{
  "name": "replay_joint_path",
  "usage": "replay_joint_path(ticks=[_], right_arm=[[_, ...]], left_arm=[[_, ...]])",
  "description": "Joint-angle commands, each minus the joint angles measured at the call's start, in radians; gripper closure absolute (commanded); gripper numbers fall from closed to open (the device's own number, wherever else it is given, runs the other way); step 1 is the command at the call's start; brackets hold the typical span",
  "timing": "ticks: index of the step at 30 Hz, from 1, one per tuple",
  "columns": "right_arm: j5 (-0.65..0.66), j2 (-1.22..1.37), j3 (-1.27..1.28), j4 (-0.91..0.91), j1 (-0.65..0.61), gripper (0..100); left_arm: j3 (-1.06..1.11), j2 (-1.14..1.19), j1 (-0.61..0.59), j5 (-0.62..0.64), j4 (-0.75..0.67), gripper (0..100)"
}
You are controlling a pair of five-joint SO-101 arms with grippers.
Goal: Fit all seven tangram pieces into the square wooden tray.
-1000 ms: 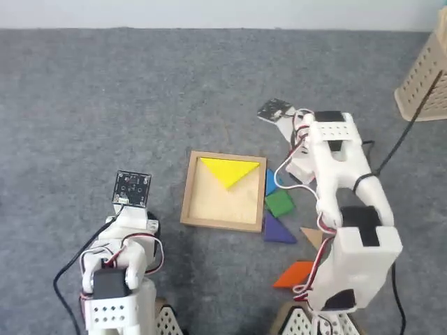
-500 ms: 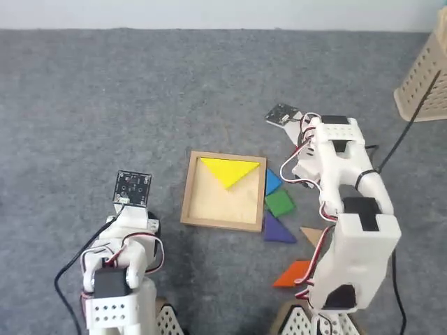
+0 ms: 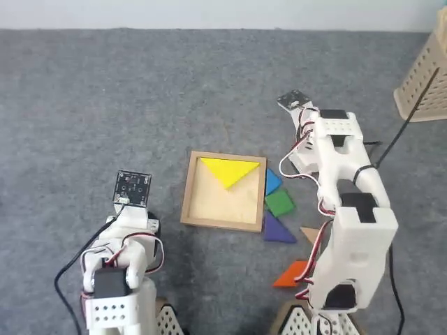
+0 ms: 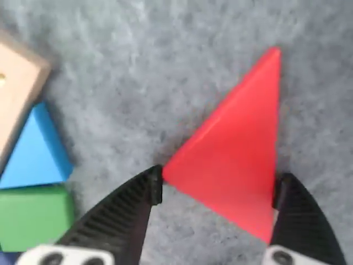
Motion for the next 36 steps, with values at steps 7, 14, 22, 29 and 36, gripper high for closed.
replay_joint_path(ticks=[7,14,22,29,36], right_arm=[[-0.028,0.001,-0.061,-0.007,0.004,85.3],[-0.114,-0.065,-0.061,0.041,0.065,85.3],[-0.235,-0.225,-0.061,0.128,0.074,85.0],[-0.230,-0.202,-0.127,0.071,-0.071,73.4],[-0.233,-0.008,-0.264,0.074,-0.085,62.2]], left_arm=[[-0.010,-0.021,0.003,0.008,0.000,93],[-0.010,-0.021,0.003,0.008,0.000,93],[-0.010,-0.021,0.003,0.008,0.000,93],[-0.010,-0.021,0.003,0.008,0.000,93],[-0.010,-0.021,0.003,0.008,0.000,93]])
